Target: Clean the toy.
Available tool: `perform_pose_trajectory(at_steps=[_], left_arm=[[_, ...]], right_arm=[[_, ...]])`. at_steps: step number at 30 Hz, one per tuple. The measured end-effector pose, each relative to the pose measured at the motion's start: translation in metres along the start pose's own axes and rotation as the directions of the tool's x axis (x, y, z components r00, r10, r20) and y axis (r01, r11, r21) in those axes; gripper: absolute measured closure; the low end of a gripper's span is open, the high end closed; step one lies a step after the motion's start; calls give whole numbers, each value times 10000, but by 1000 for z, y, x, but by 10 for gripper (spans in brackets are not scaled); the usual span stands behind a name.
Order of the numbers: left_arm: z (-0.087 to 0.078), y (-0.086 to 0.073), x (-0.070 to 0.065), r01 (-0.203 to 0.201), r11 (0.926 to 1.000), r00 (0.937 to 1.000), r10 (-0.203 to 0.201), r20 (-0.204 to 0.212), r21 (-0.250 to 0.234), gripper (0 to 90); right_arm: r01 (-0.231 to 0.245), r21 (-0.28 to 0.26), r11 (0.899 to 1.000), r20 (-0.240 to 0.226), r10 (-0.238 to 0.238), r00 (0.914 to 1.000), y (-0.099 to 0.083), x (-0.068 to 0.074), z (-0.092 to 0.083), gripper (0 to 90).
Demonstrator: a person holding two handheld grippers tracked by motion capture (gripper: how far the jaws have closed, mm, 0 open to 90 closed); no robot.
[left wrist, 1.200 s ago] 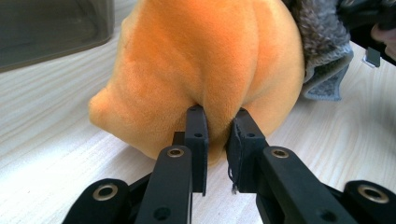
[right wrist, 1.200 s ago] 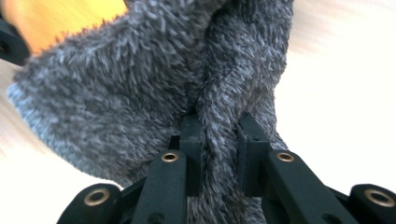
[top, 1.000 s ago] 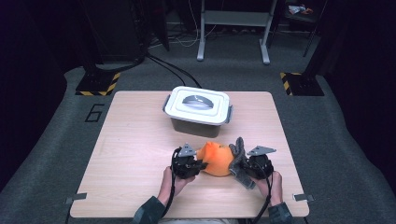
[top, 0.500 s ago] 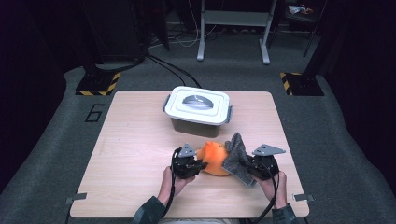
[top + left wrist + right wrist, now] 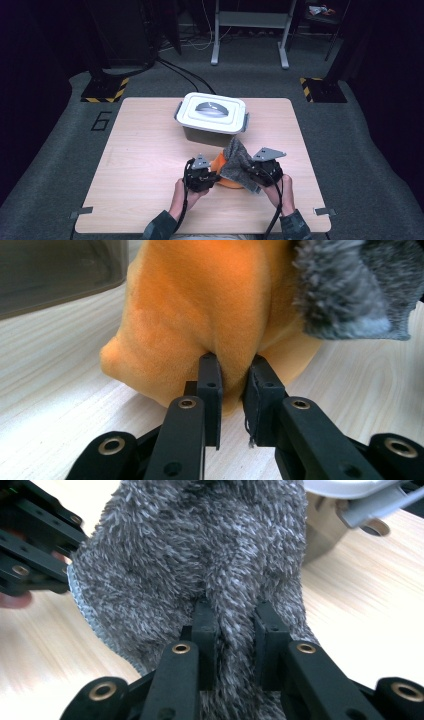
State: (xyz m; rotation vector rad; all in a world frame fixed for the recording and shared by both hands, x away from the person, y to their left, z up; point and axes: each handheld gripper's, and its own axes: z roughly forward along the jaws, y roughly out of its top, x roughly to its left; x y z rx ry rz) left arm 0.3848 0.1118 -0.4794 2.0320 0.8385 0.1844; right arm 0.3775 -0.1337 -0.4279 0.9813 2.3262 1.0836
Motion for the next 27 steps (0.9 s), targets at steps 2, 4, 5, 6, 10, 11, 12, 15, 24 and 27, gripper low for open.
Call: perform_pose_trajectory(at_steps=[2, 4, 5, 6, 10, 11, 12, 15, 24, 27], left_arm=[[0, 0, 0, -8, 10000, 10000, 8, -13, 14, 789], [0, 0, 1, 26, 10000, 10000, -26, 19, 18, 789], [0, 0, 1, 86, 10000, 10000, -86, 33, 0, 789], [0, 0, 1, 136, 9999, 9999, -136, 42, 11, 788], [0, 0, 1, 149, 9999, 9999, -149, 52, 0, 788], [0, 0, 1, 144, 9999, 9999, -144, 50, 14, 788], [0, 0, 1, 150, 9999, 9999, -150, 56, 14, 788], [0, 0, 2, 169, 9999, 9998, -169, 88, -16, 787], [0, -1, 3, 159, 9999, 9998, -159, 116, -24, 784], [0, -2, 3, 161, 9999, 9998, -160, 109, -17, 784]], right_arm=[[-43, -17, 10000, -7, 43, 10000, -1, -1, 0, 755], [-97, 65, 9999, 81, 97, 9999, -4, -3, 0, 755], [-153, 114, 9998, 42, 153, 9999, -5, -5, -1, 754], [-214, 153, 9997, 113, 212, 9997, -8, -8, -1, 754], [-465, 181, 9988, 141, 462, 9988, -14, -11, -1, 753], [-507, 193, 9985, 137, 505, 9986, -16, -12, -1, 754], [-586, 206, 9981, 141, 583, 9982, -17, -13, -1, 754], [-767, 357, 9964, 196, 760, 9969, -24, -19, 0, 752], [-1260, 860, 9883, 392, 1230, 9916, -44, -30, 8, 752], [-1409, 1162, 9832, 478, 1361, 9895, -53, -35, 14, 751]])
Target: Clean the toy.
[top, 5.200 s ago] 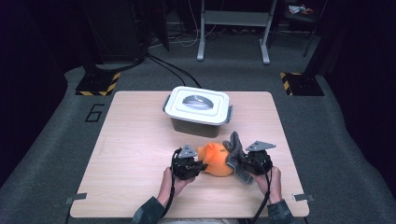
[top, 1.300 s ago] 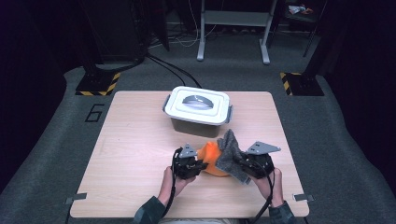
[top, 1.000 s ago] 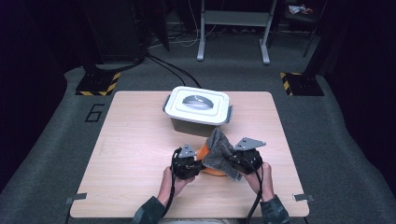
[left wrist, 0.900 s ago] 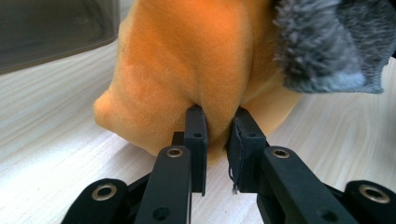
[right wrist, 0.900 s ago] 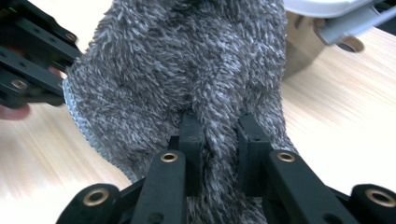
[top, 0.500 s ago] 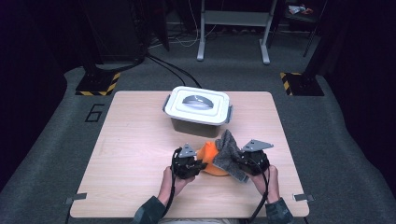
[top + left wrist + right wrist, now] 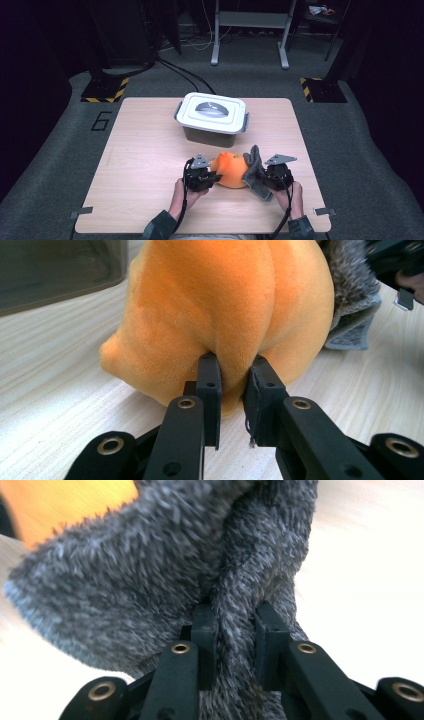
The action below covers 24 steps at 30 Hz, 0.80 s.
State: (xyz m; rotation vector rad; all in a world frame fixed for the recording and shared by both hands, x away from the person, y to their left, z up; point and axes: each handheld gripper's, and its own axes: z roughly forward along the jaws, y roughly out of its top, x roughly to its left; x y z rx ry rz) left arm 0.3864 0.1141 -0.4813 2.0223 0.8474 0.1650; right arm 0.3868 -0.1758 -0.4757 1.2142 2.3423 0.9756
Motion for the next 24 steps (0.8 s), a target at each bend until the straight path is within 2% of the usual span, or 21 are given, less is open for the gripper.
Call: perform_pose_trajectory(at_steps=[1, 6, 7, 11, 14, 15, 16, 17, 20, 22, 24], left_arm=[[0, 0, 0, 2, 10000, 10000, -2, 14, -12, 782], [0, -1, 0, 24, 10000, 10000, -23, 12, -54, 779], [0, -1, 0, -60, 10000, 10000, 60, 3, -40, 779], [0, -1, 0, 27, 10000, 10000, -27, 9, -54, 778], [0, -1, 0, 53, 10000, 10000, -53, 25, -70, 777], [0, -1, 0, 29, 10000, 10000, -29, 25, -79, 777], [0, -1, 0, 29, 10000, 10000, -29, 25, -79, 777], [0, -1, 0, -24, 10000, 10000, 24, 18, -72, 776], [0, -1, 0, -59, 10000, 10000, 59, 5, -77, 774], [0, -1, 0, -69, 9999, 10000, 69, -2, -84, 770], [-1, -1, 0, -101, 9999, 9999, 101, -15, -79, 765]], right_arm=[[-183, 198, 9996, 45, 182, 9998, -4, -1, 5, 751], [-252, 391, 9989, 109, 247, 9996, -10, -4, 12, 750], [-277, 403, 9988, 85, 274, 9996, -11, -4, 10, 750], [-150, 282, 9995, 151, 146, 9998, -11, -7, 2, 749], [-236, -70, 9997, 180, 237, 9996, -6, -7, -12, 749], [-121, -374, 9992, 154, 127, 9998, -1, -4, -23, 749], [-121, -374, 9992, 154, 127, 9998, -1, -4, -23, 749], [-32, -774, 9970, -4, 31, 10000, 7, 1, -32, 749], [218, -1094, 9938, -224, -244, 9995, 17, 10, -38, 749], [363, -1021, 9941, -238, -389, 9990, 20, 14, -36, 748], [687, -699, 9952, -247, -705, 9972, 24, 20, -26, 748]])
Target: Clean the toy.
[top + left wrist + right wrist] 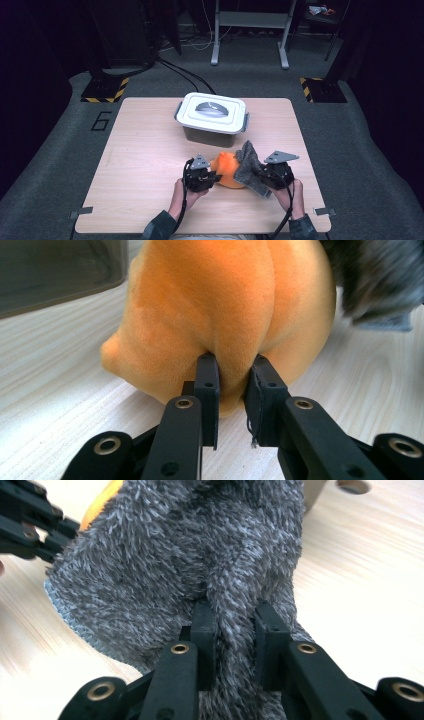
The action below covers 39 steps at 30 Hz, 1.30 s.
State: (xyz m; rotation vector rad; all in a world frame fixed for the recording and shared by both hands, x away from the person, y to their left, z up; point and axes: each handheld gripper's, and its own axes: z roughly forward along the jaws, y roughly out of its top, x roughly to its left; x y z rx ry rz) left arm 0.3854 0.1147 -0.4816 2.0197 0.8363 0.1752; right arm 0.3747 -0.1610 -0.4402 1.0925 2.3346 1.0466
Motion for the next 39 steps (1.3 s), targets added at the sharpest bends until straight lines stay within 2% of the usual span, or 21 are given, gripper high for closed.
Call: perform_pose_trajectory(at_steps=[1, 4, 9, 10, 11, 13, 15, 18, 22, 23, 25, 26, 29, 32, 39], left_arm=[[0, 0, 0, 1, 10000, 10000, -1, -13, -15, 757], [-2, 0, 2, -133, 9999, 9999, 133, 55, -26, 723], [-5, 1, 2, -262, 9996, 9996, 262, 38, -133, 602], [-6, 1, 1, -238, 9995, 9997, 239, 20, -187, 551], [-6, 1, 1, -284, 9994, 9996, 285, 38, -180, 551], [-5, 1, 0, -506, 9987, 9980, 504, -369, -47, 486], [-4, 1, 0, -505, 9987, 9982, 505, -337, 10, 425], [0, 0, -2, -728, 9973, 9959, 733, -532, 118, 407], [6, -1, -5, -1037, 9945, 9913, 1044, -798, 119, 470], [7, -2, -7, -1118, 9937, 9902, 1122, -835, 95, 563], [8, -2, -7, -1195, 9928, 9889, 1196, -884, 64, 597], [8, -1, -8, -1195, 9928, 9888, 1195, -899, 45, 664], [7, 0, -8, -1214, 9926, 9888, 1212, -871, 32, 703], [5, 0, -8, -1229, 9924, 9885, 1229, -886, 58, 729], [-1, 5, -9, -712, 9975, 9965, 711, -443, -13, 767]], right_arm=[[129, 116, 9998, 61, -130, 9999, 0, 2, 5, 749], [25, 54, 10000, 79, -25, 10000, -1, 2, 9, 750], [-58, 61, 10000, 39, 58, 10000, -3, -2, 9, 750], [-103, 35, 9999, 20, 103, 9999, -3, -3, 9, 750], [-103, 35, 9999, 20, 103, 9999, -3, -3, 9, 750], [-119, 52, 9999, -1, 119, 9999, -4, -4, 10, 750], [-174, 32, 9998, -56, 174, 9998, -4, -5, 10, 750], [-194, 26, 9998, -77, 194, 9998, -5, -7, 10, 750], [-213, -21, 9998, -84, 213, 9997, -6, -7, 11, 750], [-224, -17, 9997, -34, 224, 9997, -5, -7, 11, 749], [-241, -20, 9997, -31, 241, 9997, -6, -8, 11, 749], [-313, -50, 9995, 6, 313, 9995, -6, -8, 10, 749], [-467, -131, 9988, 8, 467, 9989, -7, -9, 8, 748], [-389, -208, 9990, 31, 390, 9992, -5, -9, 6, 748], [-299, -633, 9975, 6, 300, 9995, 2, -3, -6, 747]])
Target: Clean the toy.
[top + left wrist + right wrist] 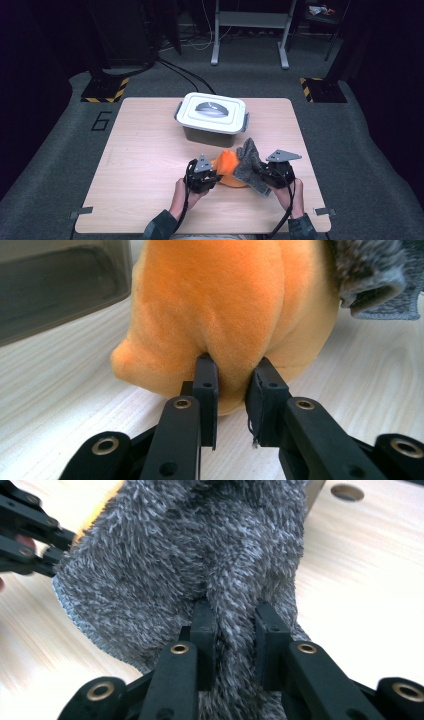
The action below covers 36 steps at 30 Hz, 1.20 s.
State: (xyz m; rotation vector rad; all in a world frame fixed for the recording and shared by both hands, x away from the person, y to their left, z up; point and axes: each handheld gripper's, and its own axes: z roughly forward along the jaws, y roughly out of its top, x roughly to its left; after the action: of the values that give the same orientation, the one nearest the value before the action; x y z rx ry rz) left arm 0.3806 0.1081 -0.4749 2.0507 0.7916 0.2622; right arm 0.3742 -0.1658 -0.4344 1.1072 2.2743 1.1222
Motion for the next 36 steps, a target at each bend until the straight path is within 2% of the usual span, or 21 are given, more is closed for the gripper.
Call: perform_pose_trajectory(at_steps=[1, 5, 6, 10, 12, 15, 19, 21, 22, 23, 25, 28, 30, 32, 34, 36], left_arm=[[-1, 1, -1, -79, 9999, 9999, 79, -83, 63, 768], [-7, 5, -3, 216, 9997, 9997, -216, 85, 98, 770], [-8, 5, -4, 424, 9990, 9990, -425, 149, 125, 769], [-11, 6, -4, 656, 9976, 9977, -659, 131, 230, 768], [-9, 4, -3, 797, 9965, 9966, -802, 183, 268, 768], [-7, 4, -1, 765, 9966, 9970, -769, 112, 312, 768], [-4, 3, 0, 811, 9963, 9966, -816, 151, 293, 767], [-3, 2, 0, 796, 9965, 9965, -803, 230, 272, 767], [-3, 2, 0, 782, 9966, 9967, -788, 211, 270, 767], [-3, 2, 0, 689, 9972, 9973, -696, 221, 286, 767], [-2, 3, -1, 624, 9976, 9976, -632, 274, 287, 768], [-1, 3, -1, 505, 9982, 9983, -514, 272, 323, 768], [-1, 3, -2, 475, 9984, 9987, -481, 191, 321, 768], [0, 1, 0, 611, 9976, 9980, -616, 142, 324, 768], [-1, 0, 1, 723, 9969, 9972, -729, 173, 294, 769], [-1, -1, 2, 821, 9962, 9964, -826, 189, 295, 768]], right_arm=[[24, -9, 10000, -22, -24, 10000, 2, 2, -1, 747], [290, -246, 9993, -258, -296, 9992, 12, 12, -2, 746], [350, -284, 9990, -283, -358, 9990, 14, 15, -1, 745], [607, -399, 9974, -327, -620, 9975, 22, 24, 6, 740], [504, -390, 9980, -342, -517, 9981, 23, 25, 7, 740], [622, -417, 9972, -352, -637, 9973, 24, 25, 11, 735], [563, -406, 9976, -333, -576, 9978, 23, 24, 17, 709], [316, -374, 9988, -430, -332, 9985, 22, 23, 19, 611], [-18, -483, 9988, -553, -9, 9985, 21, 20, 22, 566], [-18, -483, 9988, -553, -9, 9985, 21, 20, 22, 566], [-233, -564, 9981, -693, 194, 9974, 21, 19, 24, 493], [-341, -610, 9976, -608, 304, 9977, 22, 20, 26, 479], [-320, -655, 9973, -517, 286, 9983, 22, 22, 29, 526], [-15, -623, 9981, -307, -4, 9995, 21, 25, 31, 637], [54, -671, 9977, -257, -71, 9996, 18, 24, 31, 730], [-25, -662, 9978, -274, 7, 9996, 17, 24, 30, 740]])
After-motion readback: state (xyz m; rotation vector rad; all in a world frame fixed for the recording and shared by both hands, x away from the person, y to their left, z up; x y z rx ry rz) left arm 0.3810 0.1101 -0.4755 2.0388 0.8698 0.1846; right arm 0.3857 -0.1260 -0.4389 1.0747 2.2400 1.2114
